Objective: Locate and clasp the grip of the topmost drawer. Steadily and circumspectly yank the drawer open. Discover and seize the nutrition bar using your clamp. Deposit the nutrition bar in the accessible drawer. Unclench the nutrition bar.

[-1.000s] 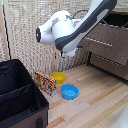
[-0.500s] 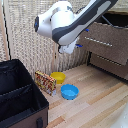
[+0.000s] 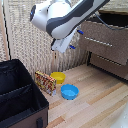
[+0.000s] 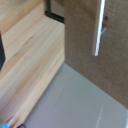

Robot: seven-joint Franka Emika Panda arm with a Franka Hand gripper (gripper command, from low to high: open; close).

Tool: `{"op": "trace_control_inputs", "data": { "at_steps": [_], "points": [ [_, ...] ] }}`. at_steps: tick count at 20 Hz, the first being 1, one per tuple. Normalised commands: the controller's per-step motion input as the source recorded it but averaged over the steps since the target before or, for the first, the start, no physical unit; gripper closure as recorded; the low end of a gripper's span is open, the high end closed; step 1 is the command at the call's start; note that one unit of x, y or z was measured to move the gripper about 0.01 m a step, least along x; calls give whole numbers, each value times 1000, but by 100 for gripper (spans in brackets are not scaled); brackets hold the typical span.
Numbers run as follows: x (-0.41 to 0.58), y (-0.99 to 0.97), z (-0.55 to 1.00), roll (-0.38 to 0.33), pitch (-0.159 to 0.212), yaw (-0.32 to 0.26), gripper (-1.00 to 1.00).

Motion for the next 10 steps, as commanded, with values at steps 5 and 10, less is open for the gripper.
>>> {"op": "trace_control_inputs", "data": {
  "at_steps": [5,10],
  "points": [
    [302,333,43,336,0,-135,-100],
    [285,299,69,322,0,-149,-100]
  ]
}}
